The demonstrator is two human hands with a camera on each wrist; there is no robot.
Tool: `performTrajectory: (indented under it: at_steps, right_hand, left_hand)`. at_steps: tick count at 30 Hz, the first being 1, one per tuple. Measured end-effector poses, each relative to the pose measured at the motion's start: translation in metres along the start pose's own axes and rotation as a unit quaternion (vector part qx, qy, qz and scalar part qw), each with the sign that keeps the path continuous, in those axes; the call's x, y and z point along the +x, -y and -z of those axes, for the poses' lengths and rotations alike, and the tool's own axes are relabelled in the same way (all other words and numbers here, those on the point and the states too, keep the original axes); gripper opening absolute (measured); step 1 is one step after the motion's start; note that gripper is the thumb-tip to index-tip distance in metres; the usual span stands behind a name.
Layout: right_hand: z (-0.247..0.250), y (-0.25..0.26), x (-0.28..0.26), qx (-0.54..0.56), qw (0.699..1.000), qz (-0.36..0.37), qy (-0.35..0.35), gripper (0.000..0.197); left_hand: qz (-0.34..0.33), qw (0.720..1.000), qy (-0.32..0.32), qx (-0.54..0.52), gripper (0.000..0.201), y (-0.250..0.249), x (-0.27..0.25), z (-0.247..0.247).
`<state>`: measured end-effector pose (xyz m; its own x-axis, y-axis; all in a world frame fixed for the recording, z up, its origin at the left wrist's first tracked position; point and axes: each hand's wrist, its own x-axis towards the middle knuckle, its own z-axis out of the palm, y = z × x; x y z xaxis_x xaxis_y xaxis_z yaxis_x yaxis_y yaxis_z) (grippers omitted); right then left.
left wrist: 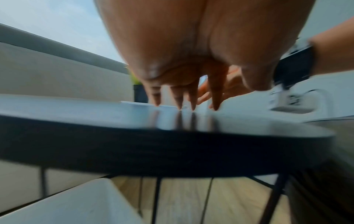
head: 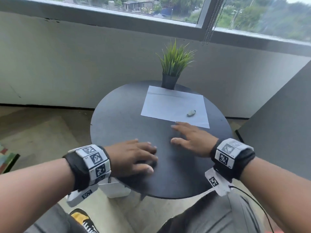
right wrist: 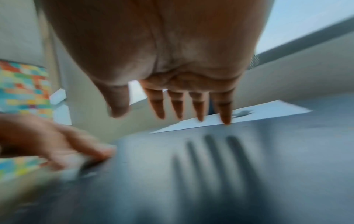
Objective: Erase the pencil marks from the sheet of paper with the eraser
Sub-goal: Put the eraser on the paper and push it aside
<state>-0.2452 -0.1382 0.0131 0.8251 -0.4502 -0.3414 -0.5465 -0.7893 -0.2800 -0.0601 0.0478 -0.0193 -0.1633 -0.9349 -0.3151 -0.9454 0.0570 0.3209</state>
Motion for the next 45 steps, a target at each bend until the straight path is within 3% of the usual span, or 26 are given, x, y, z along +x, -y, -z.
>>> performTrajectory:
  at_steps: [2,4,6,7,8,10,11,12,13,15,18,20,22,24,25,27,29,30,32,35,36,38,40,42,43,45]
  right_hand:
    - [-0.016,-0.005,-0.005,-0.074,0.993,-0.083,0.042,0.078]
    - [-0.036,0.013,-0.026,-0.099,0.991,0.002,0.089,0.083]
    - [-0.039,0.023,-0.044,-0.042,0.989,0.093,0.103,0.084]
    - [-0.038,0.012,-0.044,0.013,0.993,0.096,0.071,0.086]
    - [-0.036,-0.007,-0.040,0.055,0.997,0.046,0.011,0.087]
    - [-0.031,-0.041,-0.033,0.067,0.981,-0.164,-0.084,0.086]
    - [-0.034,-0.046,-0.032,0.046,0.963,-0.252,-0.081,0.087]
    - [-0.044,-0.041,-0.032,0.025,0.955,-0.287,-0.064,0.088]
    - [-0.058,-0.027,-0.035,0.005,0.961,-0.270,-0.054,0.087]
    - [-0.081,0.019,-0.050,-0.009,0.990,-0.136,-0.041,0.085]
    - [-0.074,0.039,-0.065,0.052,0.997,0.048,-0.011,0.076]
    - [-0.055,0.003,-0.048,0.120,0.990,0.002,-0.076,0.071]
    - [-0.034,-0.037,-0.027,0.089,0.979,-0.143,-0.117,0.067]
    - [-0.029,-0.051,-0.012,-0.008,0.971,-0.223,-0.087,0.069]
    - [-0.032,-0.046,-0.008,-0.036,0.974,-0.216,-0.061,0.075]
    - [-0.042,-0.016,-0.014,-0.054,0.993,-0.106,-0.010,0.081]
    - [-0.041,0.011,-0.034,-0.025,0.998,0.048,0.026,0.067]
    - [-0.035,0.011,-0.038,0.015,0.995,0.098,0.022,0.059]
    - [-0.021,-0.013,-0.032,0.092,0.993,0.067,-0.030,0.053]
    - [-0.023,-0.042,-0.025,0.001,0.992,-0.118,-0.052,0.064]
    - [-0.036,-0.036,-0.028,-0.032,0.991,-0.125,-0.025,0.069]
    - [-0.059,-0.002,-0.047,-0.049,0.998,-0.011,0.021,0.071]
    - [-0.066,0.025,-0.069,0.003,0.997,0.075,0.035,0.067]
    - [-0.062,0.006,-0.066,0.082,0.995,-0.001,-0.049,0.067]
    - [-0.060,-0.009,-0.062,0.104,0.986,-0.094,-0.095,0.069]
    - [-0.063,-0.027,-0.061,0.089,0.952,-0.267,-0.124,0.076]
  left_hand:
    - [-0.038,0.997,-0.046,-0.043,0.088,-0.004,0.000,0.000]
    - [0.080,0.991,-0.100,-0.032,0.106,0.010,0.002,-0.002]
    - [0.246,0.965,-0.091,-0.007,0.101,0.028,0.001,-0.003]
    - [0.294,0.954,-0.067,0.007,0.101,0.031,-0.002,-0.006]
    - [0.310,0.949,-0.053,0.017,0.106,0.032,-0.005,-0.011]
    - [0.294,0.955,-0.042,0.018,0.119,0.022,-0.009,-0.019]
    - [0.271,0.962,-0.039,0.013,0.121,0.014,-0.010,-0.023]
    - [0.237,0.971,-0.043,0.006,0.122,0.006,-0.011,-0.026]
    - [0.192,0.980,-0.047,-0.001,0.122,-0.001,-0.011,-0.027]
    - [0.119,0.992,-0.050,-0.009,0.126,-0.009,-0.007,-0.026]
    - [0.148,0.985,-0.084,0.003,0.129,-0.008,0.012,-0.021]
    - [0.172,0.984,-0.047,0.023,0.126,-0.013,0.018,-0.017]
    - [0.088,0.995,-0.015,0.047,0.123,-0.027,0.019,-0.016]
    - [-0.015,1.000,0.005,0.023,0.110,-0.043,0.015,-0.012]
    - [-0.039,0.999,-0.008,-0.006,0.104,-0.046,0.016,-0.010]
    - [-0.015,0.996,-0.072,-0.046,0.110,-0.040,0.021,-0.008]
    - [0.085,0.990,-0.105,-0.029,0.129,-0.023,0.028,-0.007]
    - [0.133,0.987,-0.087,-0.007,0.137,-0.016,0.028,-0.007]
    - [0.149,0.988,-0.027,0.028,0.140,-0.012,0.024,-0.008]
    - [0.017,1.000,-0.004,0.000,0.109,-0.024,0.016,-0.007]
    - [-0.021,0.999,-0.027,-0.037,0.097,-0.029,0.014,-0.006]
    - [-0.025,0.990,-0.109,-0.084,0.092,-0.026,0.014,-0.009]
    - [0.065,0.985,-0.145,-0.064,0.107,-0.012,0.017,-0.012]
    - [0.182,0.979,-0.095,0.010,0.111,-0.003,0.014,-0.012]
    - [0.226,0.972,-0.057,0.033,0.108,-0.003,0.010,-0.013]
    - [0.249,0.968,-0.014,0.032,0.126,-0.006,0.004,-0.016]
